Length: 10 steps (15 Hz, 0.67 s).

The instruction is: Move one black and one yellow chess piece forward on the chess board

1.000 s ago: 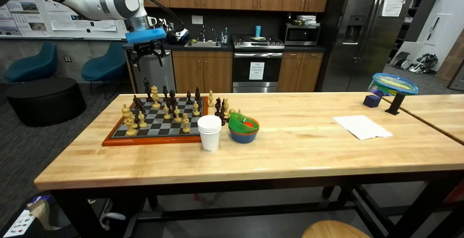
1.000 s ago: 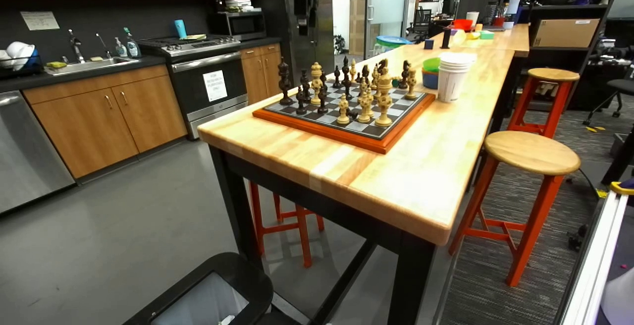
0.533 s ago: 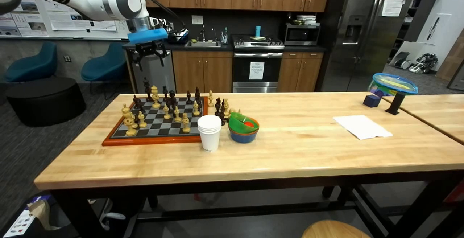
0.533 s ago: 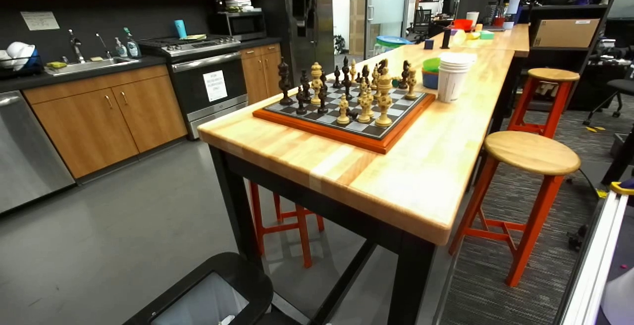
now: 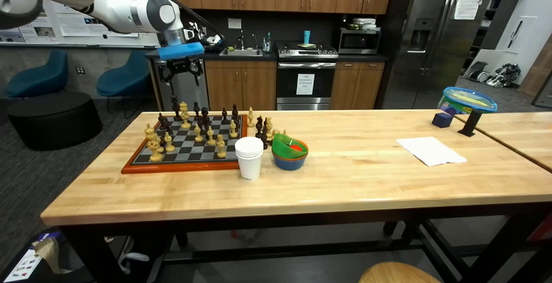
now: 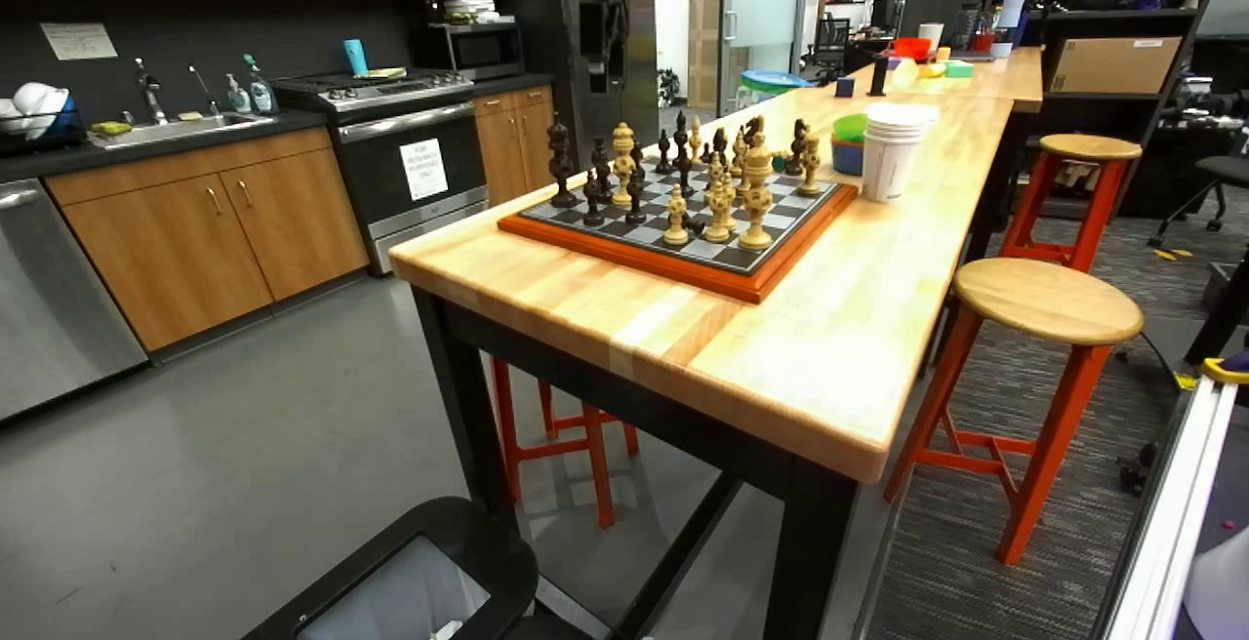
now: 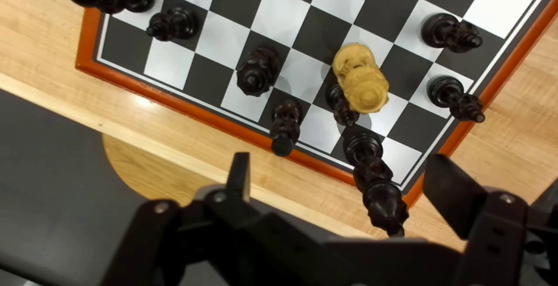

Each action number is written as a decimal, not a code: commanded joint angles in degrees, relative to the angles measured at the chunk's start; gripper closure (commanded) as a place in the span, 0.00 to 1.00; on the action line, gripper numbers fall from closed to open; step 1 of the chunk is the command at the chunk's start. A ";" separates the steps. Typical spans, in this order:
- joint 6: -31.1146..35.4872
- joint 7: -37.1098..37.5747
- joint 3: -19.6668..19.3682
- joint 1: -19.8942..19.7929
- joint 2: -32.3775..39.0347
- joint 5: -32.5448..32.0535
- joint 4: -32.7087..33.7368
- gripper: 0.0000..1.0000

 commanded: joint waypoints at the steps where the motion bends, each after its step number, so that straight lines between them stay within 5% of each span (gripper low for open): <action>1: -1.49 1.14 1.22 -1.05 3.83 0.21 4.58 0.00; 10: -5.33 2.23 1.76 -2.01 10.77 0.66 12.31 0.00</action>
